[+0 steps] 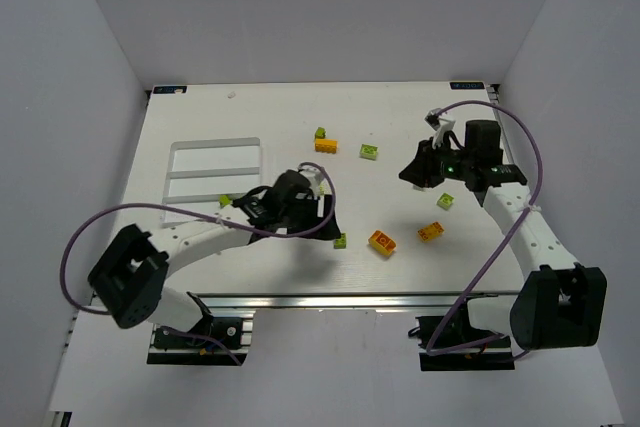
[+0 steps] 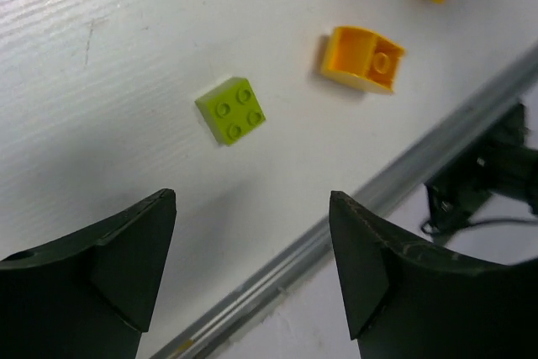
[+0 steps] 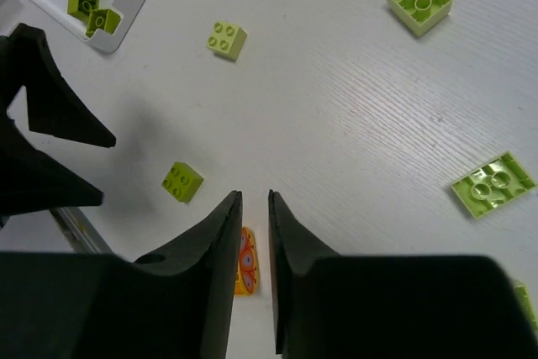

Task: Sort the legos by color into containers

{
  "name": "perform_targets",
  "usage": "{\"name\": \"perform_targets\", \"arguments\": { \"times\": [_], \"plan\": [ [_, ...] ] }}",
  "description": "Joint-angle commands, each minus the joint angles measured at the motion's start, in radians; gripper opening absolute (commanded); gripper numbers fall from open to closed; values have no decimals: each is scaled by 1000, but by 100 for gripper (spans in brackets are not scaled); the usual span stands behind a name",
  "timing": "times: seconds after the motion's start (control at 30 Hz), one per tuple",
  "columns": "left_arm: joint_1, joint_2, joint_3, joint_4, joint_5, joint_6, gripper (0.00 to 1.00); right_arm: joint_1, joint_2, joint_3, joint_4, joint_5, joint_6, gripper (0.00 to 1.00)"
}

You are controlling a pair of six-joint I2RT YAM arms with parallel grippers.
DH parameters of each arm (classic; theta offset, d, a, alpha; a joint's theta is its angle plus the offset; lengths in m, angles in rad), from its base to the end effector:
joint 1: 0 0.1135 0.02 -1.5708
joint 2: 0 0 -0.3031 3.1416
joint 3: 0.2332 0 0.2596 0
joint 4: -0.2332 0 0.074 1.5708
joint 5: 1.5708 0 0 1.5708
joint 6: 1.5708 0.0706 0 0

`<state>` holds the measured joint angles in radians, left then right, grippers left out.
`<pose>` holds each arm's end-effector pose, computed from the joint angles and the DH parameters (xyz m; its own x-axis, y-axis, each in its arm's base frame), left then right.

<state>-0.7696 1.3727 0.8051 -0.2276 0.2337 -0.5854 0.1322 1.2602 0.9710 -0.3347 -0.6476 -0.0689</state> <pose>0.2080 -0.2243 0.2236 -0.8658 0.0904 -0.4922 0.3780 0.7628 -0.5247 0.2842 0.0807 0.3114 -0.5371 -0.1268 -0.8339 -0.6289 0.7190 0.2957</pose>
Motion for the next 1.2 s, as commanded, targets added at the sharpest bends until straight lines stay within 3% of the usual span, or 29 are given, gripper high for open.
{"name": "perform_targets", "arguments": {
  "times": [0.0,0.17,0.43,0.57,0.63,0.7,0.9,1.03,1.17],
  "plan": [
    [-126,110,133,-172,-337,-88,84,-32,-64,-15,39,-58,-2,26],
    [-218,302,349,-318,-589,-143,87,-75,-113,-29,52,-87,3,32],
    [-260,523,525,-444,-718,-191,86,-109,-116,-37,48,-149,14,34],
    [-289,551,537,-443,-726,-215,78,-120,-114,-38,48,-167,15,34],
    [-289,554,537,-437,-725,-220,72,-120,-114,-38,46,-175,14,34],
    [-298,559,537,-437,-718,-225,55,-120,-114,-38,45,-179,14,34],
    [-316,552,533,-444,-705,-235,22,-158,-116,-41,45,-195,20,33],
    [-316,514,504,-467,-749,-255,7,-166,-114,-45,45,-201,20,32],
    [-266,386,439,-483,-828,-260,1,-167,-117,-49,45,-204,15,32]
  ]
}}
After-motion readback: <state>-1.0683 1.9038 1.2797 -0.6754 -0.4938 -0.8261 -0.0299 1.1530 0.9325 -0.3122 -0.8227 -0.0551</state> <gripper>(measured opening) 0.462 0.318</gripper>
